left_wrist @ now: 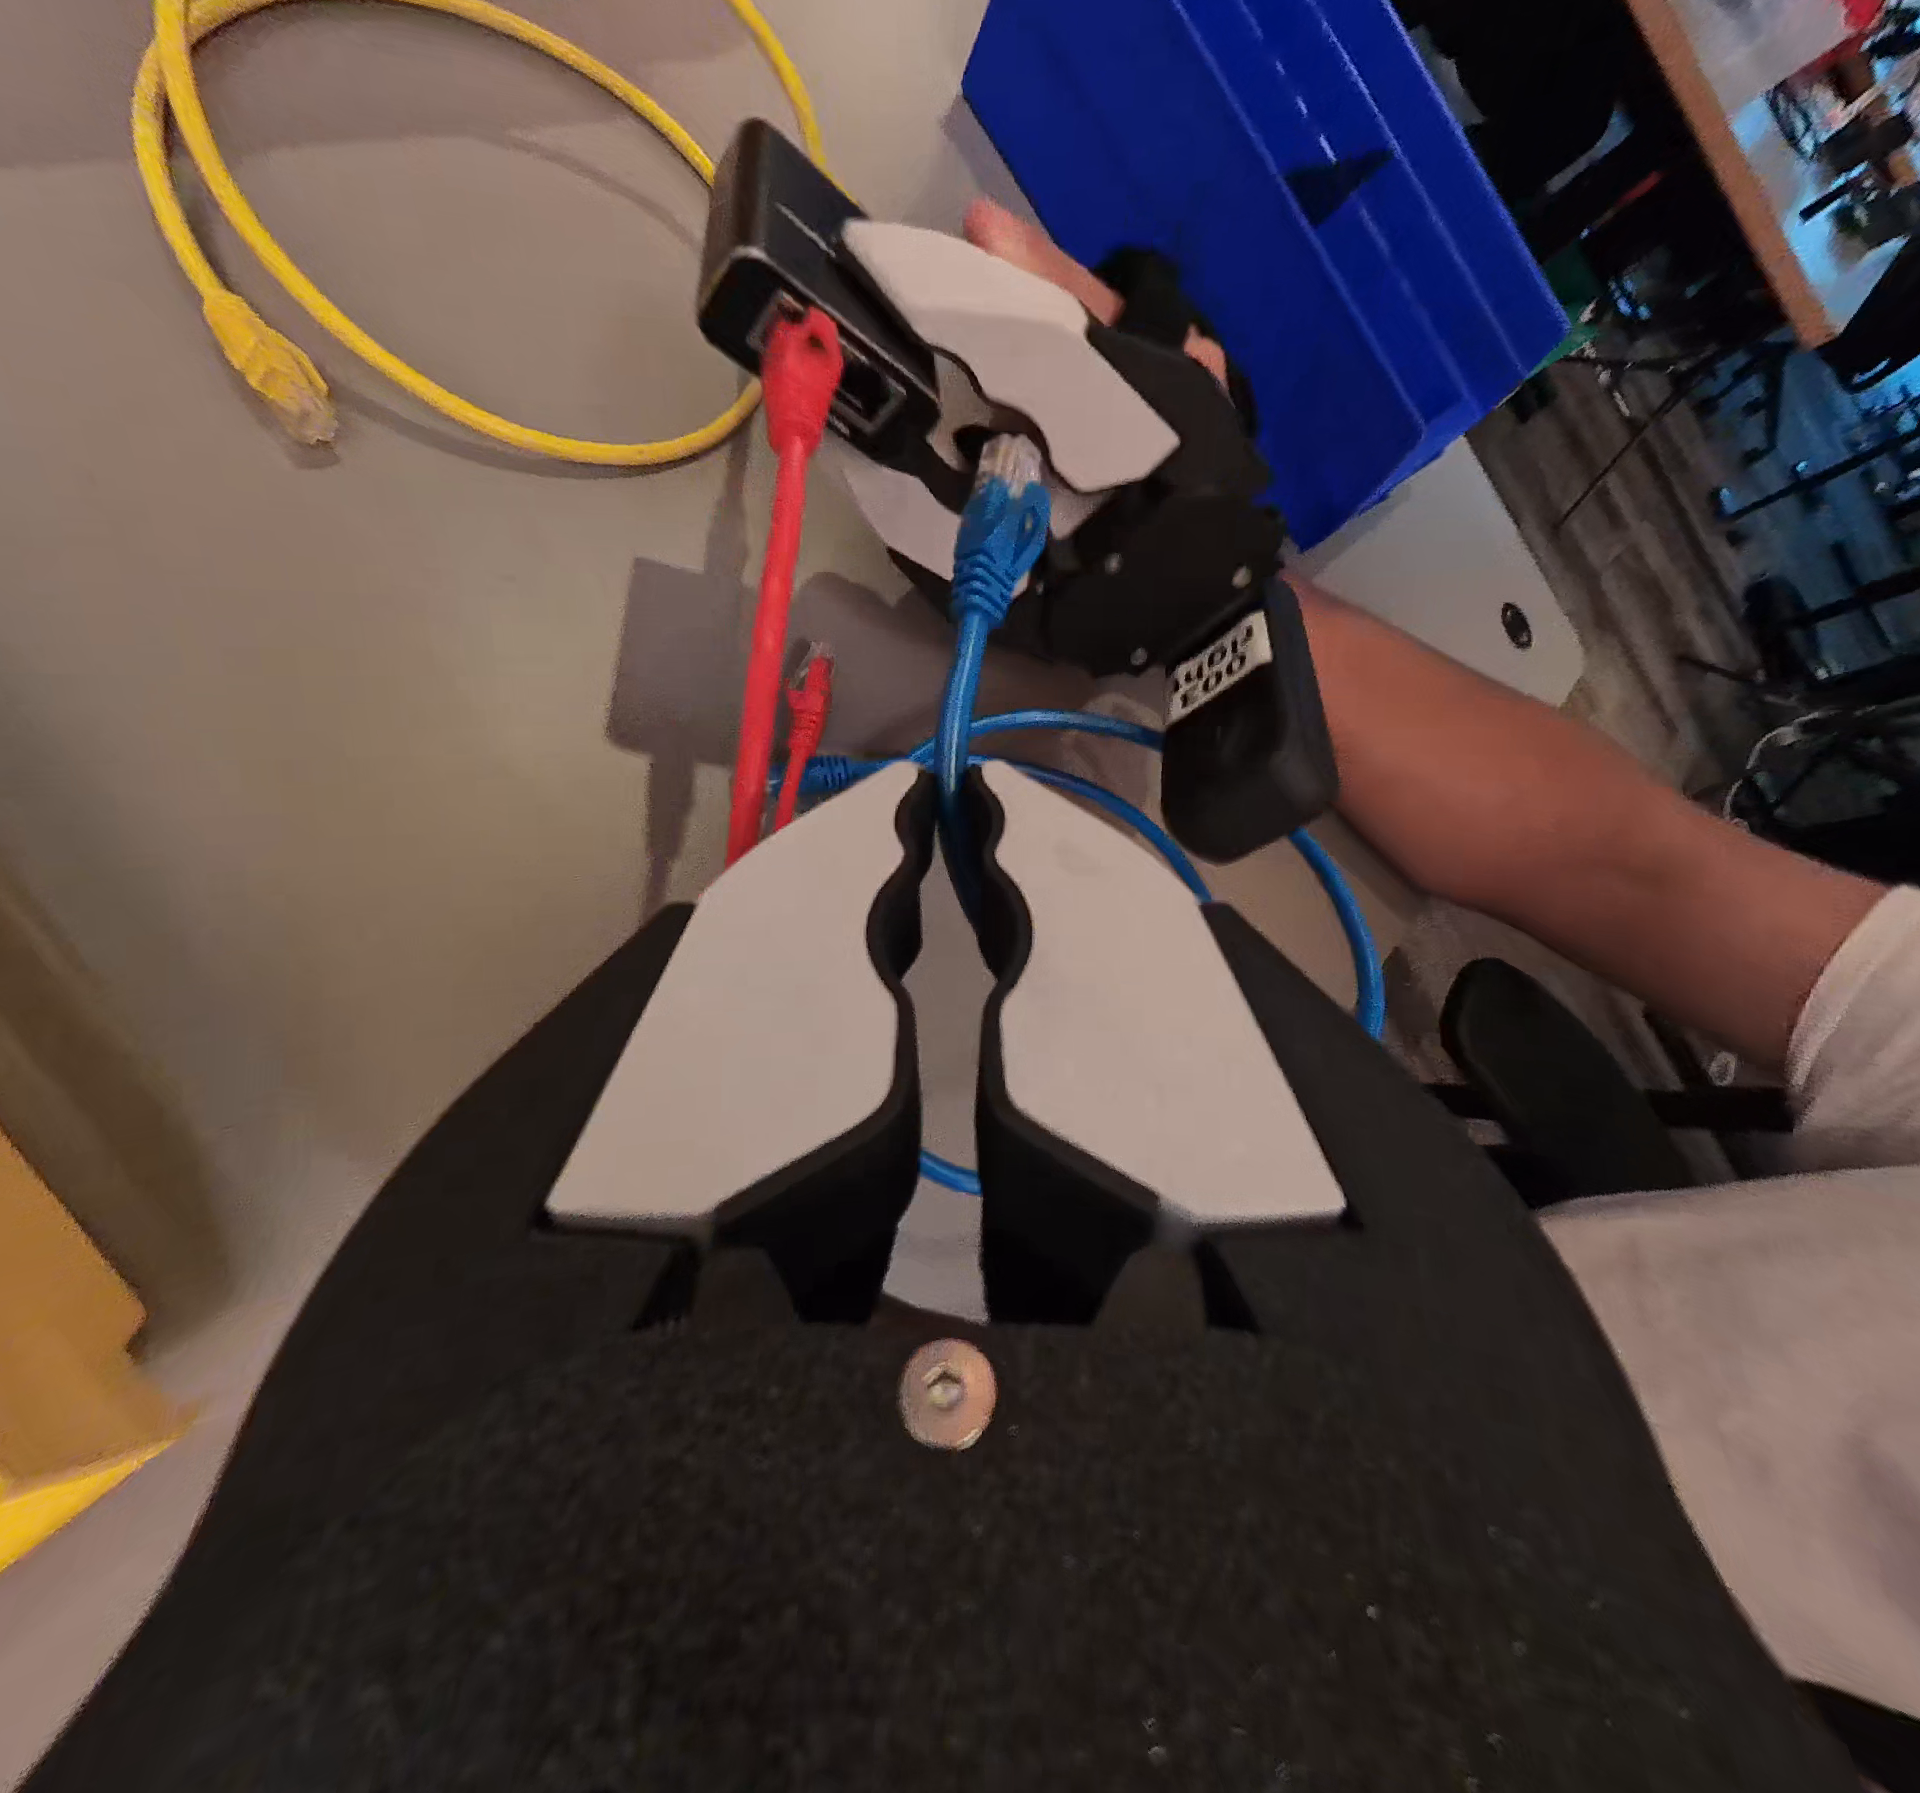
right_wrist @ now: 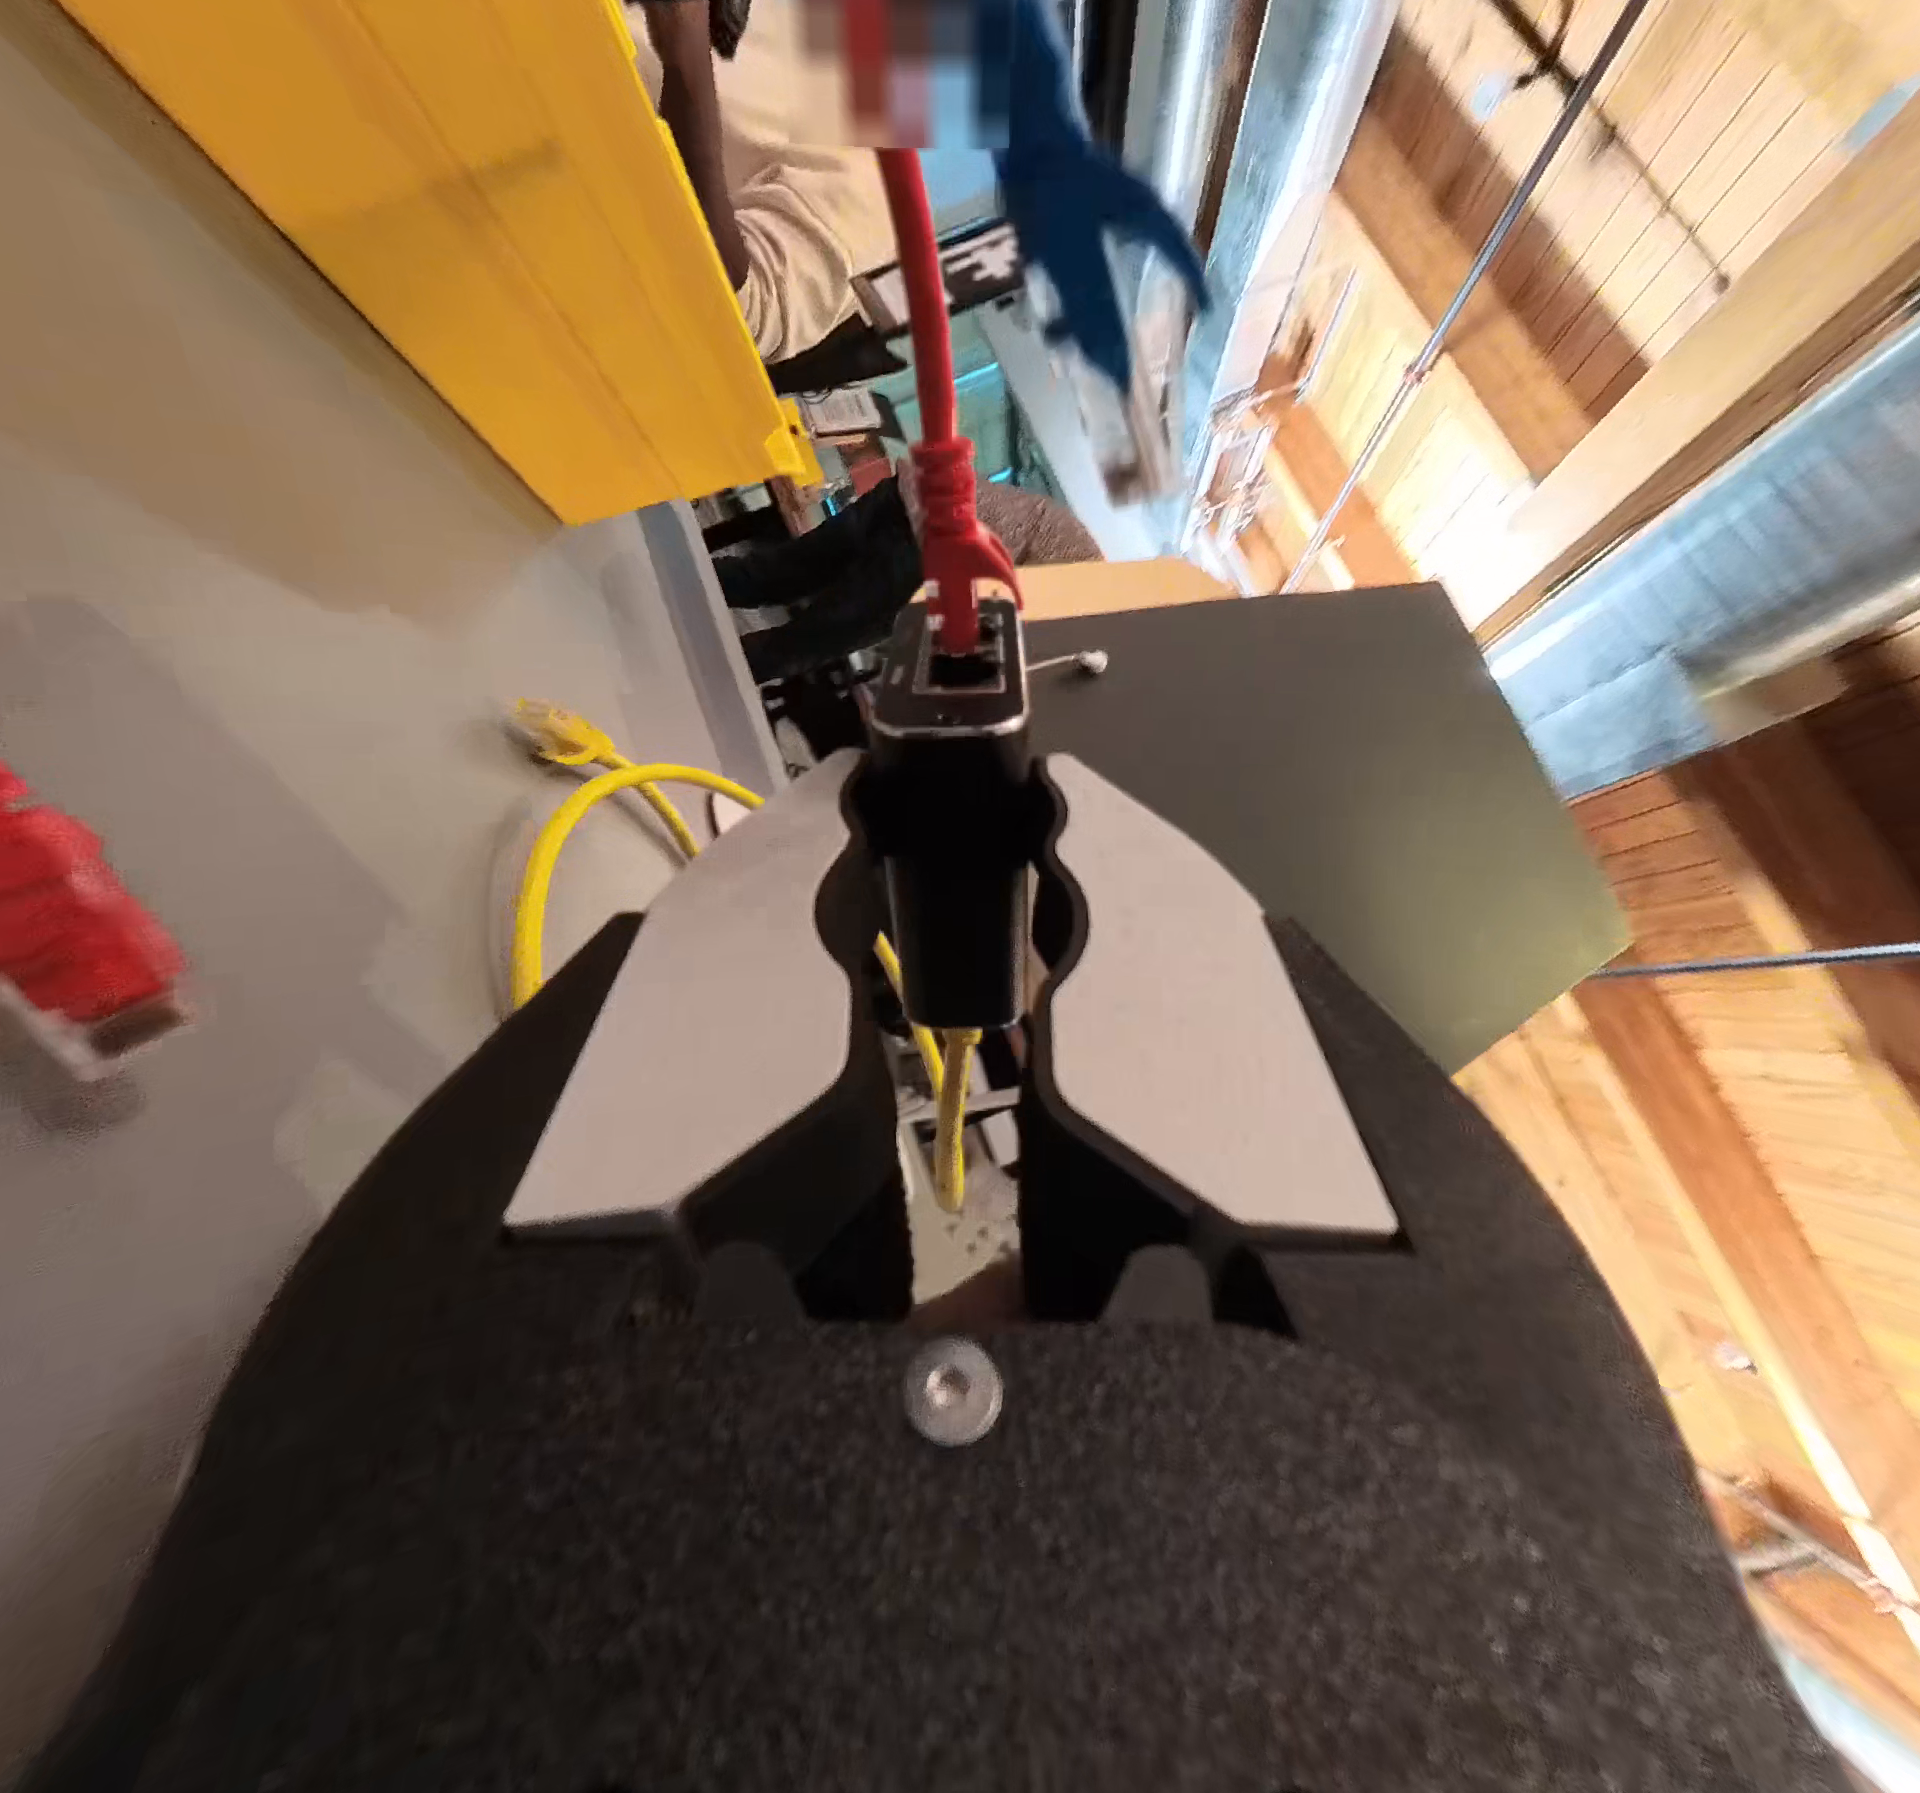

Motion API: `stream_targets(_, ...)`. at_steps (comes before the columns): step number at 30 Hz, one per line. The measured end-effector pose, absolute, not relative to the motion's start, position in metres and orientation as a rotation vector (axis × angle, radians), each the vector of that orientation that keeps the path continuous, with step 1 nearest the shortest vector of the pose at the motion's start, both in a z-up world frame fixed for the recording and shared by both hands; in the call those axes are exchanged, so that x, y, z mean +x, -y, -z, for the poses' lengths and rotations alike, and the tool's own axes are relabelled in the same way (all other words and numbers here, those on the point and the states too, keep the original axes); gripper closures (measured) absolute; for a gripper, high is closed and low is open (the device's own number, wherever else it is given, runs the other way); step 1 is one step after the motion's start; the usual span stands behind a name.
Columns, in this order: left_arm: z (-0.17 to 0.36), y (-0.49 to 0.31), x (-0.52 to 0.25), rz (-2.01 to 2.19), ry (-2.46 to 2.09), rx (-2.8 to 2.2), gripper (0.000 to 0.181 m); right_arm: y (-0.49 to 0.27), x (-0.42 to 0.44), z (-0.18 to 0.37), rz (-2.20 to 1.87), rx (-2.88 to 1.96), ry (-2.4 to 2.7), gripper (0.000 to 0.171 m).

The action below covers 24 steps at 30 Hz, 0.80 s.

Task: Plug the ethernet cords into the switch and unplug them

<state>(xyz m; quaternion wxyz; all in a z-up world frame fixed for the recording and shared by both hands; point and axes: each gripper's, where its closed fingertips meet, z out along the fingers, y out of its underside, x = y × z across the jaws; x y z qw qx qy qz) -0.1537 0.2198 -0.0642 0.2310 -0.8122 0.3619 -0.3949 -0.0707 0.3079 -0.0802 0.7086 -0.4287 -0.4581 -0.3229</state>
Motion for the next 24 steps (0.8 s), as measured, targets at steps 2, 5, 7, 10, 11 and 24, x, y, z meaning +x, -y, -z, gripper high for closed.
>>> stream_targets(2,0.065,-0.225,-0.153,1.103,-0.947,-2.254,0.177,-0.303,-0.075,0.079,0.732,-0.914,1.031,0.145)
stream_targets(5,0.071,-0.230,-0.155,1.132,-0.877,-2.293,0.177,-0.300,-0.081,0.077,0.722,-0.901,1.030,0.145)
stream_targets(7,0.076,-0.233,-0.158,1.144,-0.830,-2.310,0.177,-0.300,-0.084,0.079,0.721,-0.893,1.043,0.145)
stream_targets(10,0.080,-0.236,-0.160,1.154,-0.788,-2.321,0.177,-0.298,-0.089,0.080,0.721,-0.873,1.056,0.145)
stream_targets(11,0.082,-0.237,-0.161,1.147,-0.785,-2.326,0.177,-0.297,-0.090,0.080,0.721,-0.871,1.057,0.145)
stream_targets(24,0.094,-0.240,-0.161,1.026,-0.929,-2.366,0.177,-0.296,-0.094,0.083,0.733,-0.846,1.088,0.145)
